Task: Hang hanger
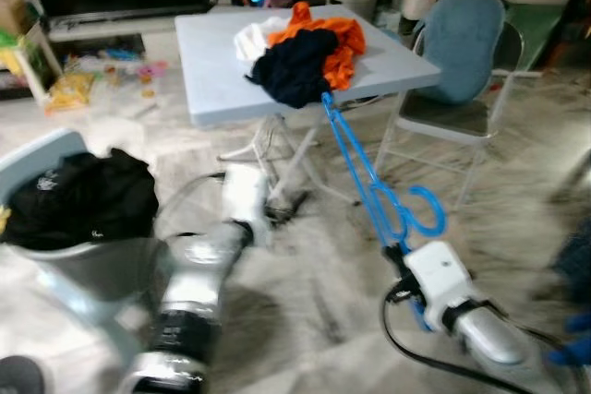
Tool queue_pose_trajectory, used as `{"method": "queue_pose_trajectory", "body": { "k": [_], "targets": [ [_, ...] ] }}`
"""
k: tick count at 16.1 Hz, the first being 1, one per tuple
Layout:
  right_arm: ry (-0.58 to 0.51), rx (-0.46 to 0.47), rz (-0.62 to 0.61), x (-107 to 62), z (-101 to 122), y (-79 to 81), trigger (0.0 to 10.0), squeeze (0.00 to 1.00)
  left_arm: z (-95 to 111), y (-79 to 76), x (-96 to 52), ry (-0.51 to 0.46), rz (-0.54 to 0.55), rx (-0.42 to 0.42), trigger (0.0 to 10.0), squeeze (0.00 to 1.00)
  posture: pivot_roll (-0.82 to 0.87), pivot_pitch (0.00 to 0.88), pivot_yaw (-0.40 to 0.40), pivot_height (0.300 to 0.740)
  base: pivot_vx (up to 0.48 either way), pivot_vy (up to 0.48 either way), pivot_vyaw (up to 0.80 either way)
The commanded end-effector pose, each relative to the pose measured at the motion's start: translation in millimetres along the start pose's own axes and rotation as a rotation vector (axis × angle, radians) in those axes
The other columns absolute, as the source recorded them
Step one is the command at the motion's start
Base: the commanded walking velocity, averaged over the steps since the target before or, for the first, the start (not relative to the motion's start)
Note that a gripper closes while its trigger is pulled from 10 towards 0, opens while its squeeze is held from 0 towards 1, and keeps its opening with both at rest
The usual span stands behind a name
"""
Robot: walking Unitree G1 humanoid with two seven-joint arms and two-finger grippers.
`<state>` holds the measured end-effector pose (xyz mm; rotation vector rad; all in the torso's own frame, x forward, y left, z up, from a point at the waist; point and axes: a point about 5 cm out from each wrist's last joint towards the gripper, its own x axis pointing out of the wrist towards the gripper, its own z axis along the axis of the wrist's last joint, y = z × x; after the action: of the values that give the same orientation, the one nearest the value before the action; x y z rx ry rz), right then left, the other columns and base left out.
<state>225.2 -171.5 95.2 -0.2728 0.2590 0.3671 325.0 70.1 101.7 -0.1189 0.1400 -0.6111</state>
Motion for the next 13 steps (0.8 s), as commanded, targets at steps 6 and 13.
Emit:
{"method": "queue_pose_trajectory", "body": {
  "k": [6, 13],
  "targets": [
    [-0.069, -0.016, 0.043, 2.1, 11.7, 8.0, 10.0, 0.0, -2.5, 13.7, -4.7, 0.014, 0.063, 0.016, 10.0, 0.0, -0.02, 0.0, -0.018, 0.74, 0.401, 0.263, 0.35],
    [-0.077, -0.04, 0.058, 4.6, 14.1, 9.8, 10.0, 0.0, -3.3, 13.4, -1.4, 0.019, 0.072, 0.025, 10.0, 0.0, -0.03, 0.0, -0.018, 0.74, 0.401, 0.264, 0.06]
  ]
}}
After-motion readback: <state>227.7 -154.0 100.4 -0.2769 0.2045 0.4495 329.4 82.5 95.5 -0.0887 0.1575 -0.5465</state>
